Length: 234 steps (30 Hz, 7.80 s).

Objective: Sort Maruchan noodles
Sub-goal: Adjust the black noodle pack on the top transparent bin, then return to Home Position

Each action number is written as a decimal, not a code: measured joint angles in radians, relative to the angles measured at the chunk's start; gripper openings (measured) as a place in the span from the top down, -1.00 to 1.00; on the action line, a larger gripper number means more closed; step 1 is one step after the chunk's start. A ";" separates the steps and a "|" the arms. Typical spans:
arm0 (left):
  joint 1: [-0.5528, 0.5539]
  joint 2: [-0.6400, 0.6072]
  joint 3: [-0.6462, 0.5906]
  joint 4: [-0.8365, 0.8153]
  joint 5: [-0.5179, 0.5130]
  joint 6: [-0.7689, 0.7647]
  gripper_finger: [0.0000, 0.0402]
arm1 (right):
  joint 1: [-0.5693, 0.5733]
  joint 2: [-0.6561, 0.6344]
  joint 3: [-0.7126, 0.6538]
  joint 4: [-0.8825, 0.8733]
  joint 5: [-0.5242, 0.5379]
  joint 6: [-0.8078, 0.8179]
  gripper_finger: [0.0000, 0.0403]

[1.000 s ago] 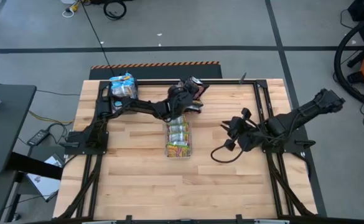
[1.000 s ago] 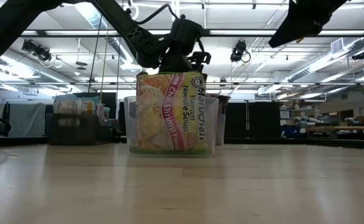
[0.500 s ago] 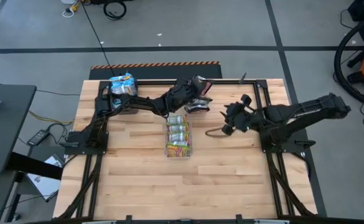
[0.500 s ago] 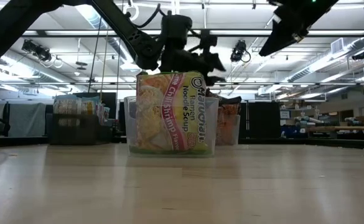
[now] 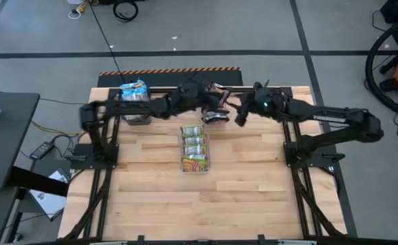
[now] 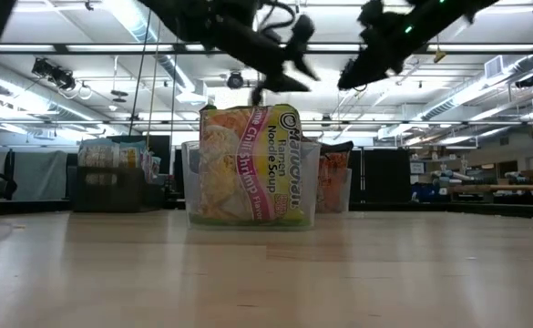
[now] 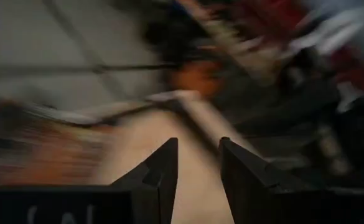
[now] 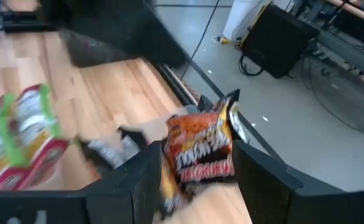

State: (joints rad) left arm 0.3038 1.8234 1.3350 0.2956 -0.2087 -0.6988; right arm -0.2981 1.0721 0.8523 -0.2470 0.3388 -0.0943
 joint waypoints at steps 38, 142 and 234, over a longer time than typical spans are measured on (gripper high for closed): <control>0.395 0.240 0.000 -0.126 0.533 0.968 0.12 | 0.049 0.186 0.082 -0.132 -0.149 0.198 0.01; -0.094 -0.666 -0.647 -0.071 0.533 0.723 0.95 | 0.400 -0.077 -0.358 0.500 -0.078 0.035 0.91; -0.333 -1.785 -1.328 -0.226 0.292 0.763 0.88 | 0.420 -1.040 -0.846 0.327 -0.183 0.181 0.84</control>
State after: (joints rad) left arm -0.0296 0.0387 0.0071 0.0696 0.0829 0.0643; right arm 0.1219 0.0322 0.0063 0.0803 0.1555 0.0868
